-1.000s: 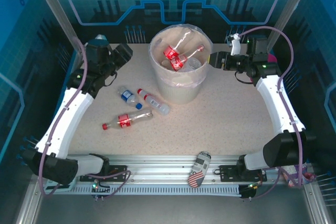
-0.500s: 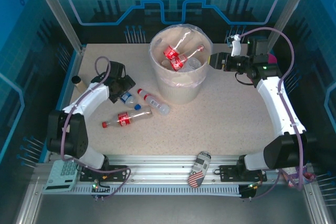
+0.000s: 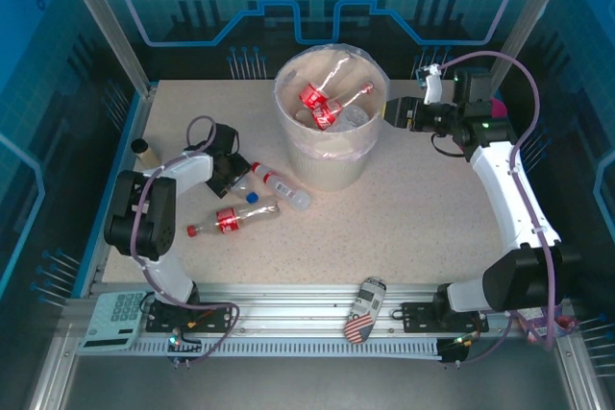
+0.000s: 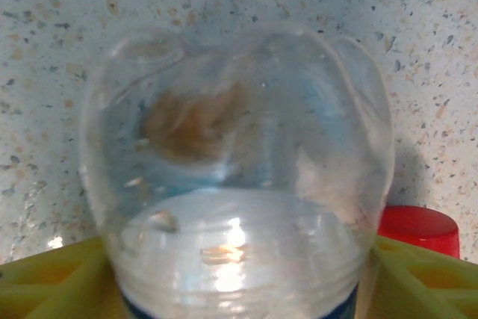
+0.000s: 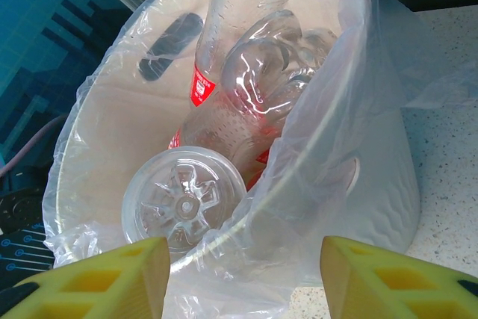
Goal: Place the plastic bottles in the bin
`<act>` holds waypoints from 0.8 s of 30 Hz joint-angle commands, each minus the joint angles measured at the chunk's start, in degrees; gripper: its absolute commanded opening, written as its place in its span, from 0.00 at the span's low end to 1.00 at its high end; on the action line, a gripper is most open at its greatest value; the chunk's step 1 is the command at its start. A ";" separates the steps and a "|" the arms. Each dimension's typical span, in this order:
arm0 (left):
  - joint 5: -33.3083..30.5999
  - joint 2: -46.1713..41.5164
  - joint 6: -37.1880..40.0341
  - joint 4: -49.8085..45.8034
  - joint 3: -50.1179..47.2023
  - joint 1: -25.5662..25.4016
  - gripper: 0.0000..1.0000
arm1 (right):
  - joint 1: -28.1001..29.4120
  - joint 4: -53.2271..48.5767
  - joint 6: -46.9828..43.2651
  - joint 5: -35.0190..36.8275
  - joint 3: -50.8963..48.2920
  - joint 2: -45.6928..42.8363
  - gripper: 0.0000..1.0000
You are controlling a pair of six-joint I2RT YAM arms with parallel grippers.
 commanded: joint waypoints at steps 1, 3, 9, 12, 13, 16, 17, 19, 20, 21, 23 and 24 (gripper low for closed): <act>0.23 1.07 -1.11 1.04 -0.65 0.54 0.65 | -0.87 0.78 -0.75 -1.06 -0.79 -1.14 0.56; -0.17 0.51 -1.18 0.97 -0.67 0.52 0.64 | -0.98 0.64 -0.81 -0.99 -0.80 -1.25 0.56; -2.38 -3.68 0.38 -2.23 1.31 0.62 0.61 | -1.16 0.66 -0.64 -1.37 0.08 -0.72 0.56; -3.61 -7.94 2.35 -5.47 4.47 0.70 0.60 | -1.09 1.07 -0.08 -1.65 0.34 -0.34 0.56; -3.71 -9.75 3.08 -6.61 5.83 0.70 0.59 | -1.05 1.19 0.06 -1.68 0.50 -0.27 0.56; -3.48 -15.09 4.78 -10.03 10.92 0.74 0.59 | -0.91 1.63 0.50 -1.77 0.57 0.08 0.56; -3.31 -17.02 5.11 -11.07 12.87 0.67 0.58 | -0.82 1.72 0.62 -1.83 0.69 0.25 0.56; -2.63 -20.69 5.71 -11.98 16.24 0.61 0.57 | -0.69 1.82 0.71 -1.83 0.77 0.48 0.56; -1.98 -22.69 5.76 -11.73 18.04 0.56 0.56 | -0.62 1.90 0.73 -1.71 0.70 0.52 0.55; -1.32 -24.11 5.69 -11.37 19.56 0.44 0.54 | -0.57 1.98 0.73 -1.68 0.63 0.60 0.56; -1.12 -26.89 5.50 -10.28 23.17 -0.88 0.51 | -0.48 2.01 0.73 -1.46 0.50 0.68 0.55; -1.43 -27.47 5.57 -9.79 25.04 -1.89 0.51 | -0.41 1.91 0.64 -1.42 0.47 0.66 0.56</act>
